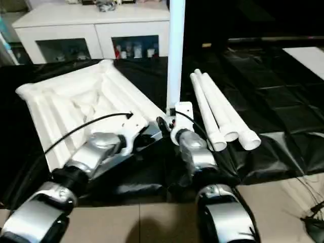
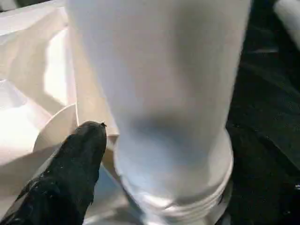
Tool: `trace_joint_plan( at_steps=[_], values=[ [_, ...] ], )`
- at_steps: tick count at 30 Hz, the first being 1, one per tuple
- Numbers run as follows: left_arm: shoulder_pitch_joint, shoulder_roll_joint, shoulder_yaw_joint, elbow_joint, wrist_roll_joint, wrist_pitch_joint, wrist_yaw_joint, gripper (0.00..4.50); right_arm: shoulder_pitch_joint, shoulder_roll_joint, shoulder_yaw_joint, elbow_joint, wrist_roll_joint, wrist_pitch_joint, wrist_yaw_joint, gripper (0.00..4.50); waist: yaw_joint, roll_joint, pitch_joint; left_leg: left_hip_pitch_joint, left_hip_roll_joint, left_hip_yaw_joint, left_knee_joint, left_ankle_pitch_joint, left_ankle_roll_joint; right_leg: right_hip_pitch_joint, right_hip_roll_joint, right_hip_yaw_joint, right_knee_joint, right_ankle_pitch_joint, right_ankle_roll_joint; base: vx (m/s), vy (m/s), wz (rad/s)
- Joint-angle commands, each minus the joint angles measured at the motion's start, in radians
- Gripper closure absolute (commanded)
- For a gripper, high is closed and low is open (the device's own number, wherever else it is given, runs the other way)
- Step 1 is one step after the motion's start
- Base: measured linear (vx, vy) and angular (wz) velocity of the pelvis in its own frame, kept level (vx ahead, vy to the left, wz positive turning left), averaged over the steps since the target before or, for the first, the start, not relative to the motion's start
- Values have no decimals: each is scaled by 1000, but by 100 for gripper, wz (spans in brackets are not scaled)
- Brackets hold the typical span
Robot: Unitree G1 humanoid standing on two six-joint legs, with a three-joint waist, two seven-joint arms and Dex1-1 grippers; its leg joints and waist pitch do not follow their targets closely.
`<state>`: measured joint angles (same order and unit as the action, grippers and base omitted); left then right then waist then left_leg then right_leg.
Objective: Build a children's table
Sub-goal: Rotate leg to tighten
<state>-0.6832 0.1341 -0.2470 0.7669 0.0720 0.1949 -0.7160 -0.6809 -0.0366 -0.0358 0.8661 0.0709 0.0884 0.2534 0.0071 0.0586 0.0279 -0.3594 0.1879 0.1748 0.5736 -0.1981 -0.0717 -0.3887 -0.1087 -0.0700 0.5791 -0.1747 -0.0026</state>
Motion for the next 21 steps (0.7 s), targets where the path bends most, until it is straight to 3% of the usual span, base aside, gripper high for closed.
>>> trace_joint_plan(
  at_steps=[1, 3, 5, 6, 7, 8, 10, 16, 18, 21],
  values=[
    [54, 32, -13, -19, -28, -63, -86, 450, 34, -31, 52, -81, -13, 25, 120, 44, 10, -19, -51, -10, 27, -4, -65, -188, 97, 45, -38, 30, -66, -214, -212, 0, 0, 0],
    [73, 55, -13, -61, -45, -73, -140, 450, 72, -65, 87, -139, -19, 17, 201, 44, 14, -15, -55, -8, 31, -2, -59, -141, 125, 45, -37, 29, -56, -150, -234, 0, 0, 0],
    [85, 71, -13, -91, -59, -75, -180, 450, 99, -89, 105, -182, -7, 19, 268, 44, 15, -13, -59, -10, 30, -2, -55, -99, 134, 48, -34, 28, -47, -95, -247, 32, 3, -1],
    [94, 85, -14, -115, -68, -72, -208, 450, 122, -111, 119, -217, 2, 10, 325, 44, 20, -13, -69, -9, 28, -2, -43, -17, 162, 49, -30, 29, -31, 38, -276, 64, 5, -2],
    [103, 100, -16, -139, -74, -68, -235, 450, 145, -133, 134, -254, 14, 11, 382, 44, 20, -12, -68, -11, 29, -2, -40, 5, 174, 45, -28, 30, -25, 79, -286, 81, 14, -2],
    [108, 108, -16, -153, -77, -67, -251, 450, 159, -146, 142, -280, 22, 15, 414, 44, 27, -12, -65, -11, 30, 0, -38, 6, 193, 42, -27, 28, -24, 105, -294, 64, 16, -1],
    [119, 137, -18, -187, -87, -66, -305, 450, 200, -194, 167, -344, 44, 25, 517, 44, 33, -13, -64, -9, 33, 2, -40, -33, 200, 42, -29, 28, -26, 68, -295, 32, 8, 0],
    [142, 180, -23, -252, -117, -58, -398, 450, 220, -239, 178, -379, 53, 23, 604, 44, 30, -14, -51, -3, 38, 3, -58, -192, 109, 34, -30, 34, -45, -139, -266, 0, 0, 0],
    [142, 179, -22, -254, -111, -57, -392, 450, 224, -248, 186, -388, 49, 23, 624, 44, 29, -16, -51, -2, 37, 5, -57, -195, 94, 33, -30, 37, -46, -143, -259, 0, 0, 0],
    [144, 177, -22, -256, -105, -55, -389, 450, 232, -259, 192, -400, 46, 26, 633, 44, 29, -18, -52, -7, 35, 4, -56, -168, 97, 37, -30, 36, -43, -121, -253, 0, 0, 0]
  ],
)
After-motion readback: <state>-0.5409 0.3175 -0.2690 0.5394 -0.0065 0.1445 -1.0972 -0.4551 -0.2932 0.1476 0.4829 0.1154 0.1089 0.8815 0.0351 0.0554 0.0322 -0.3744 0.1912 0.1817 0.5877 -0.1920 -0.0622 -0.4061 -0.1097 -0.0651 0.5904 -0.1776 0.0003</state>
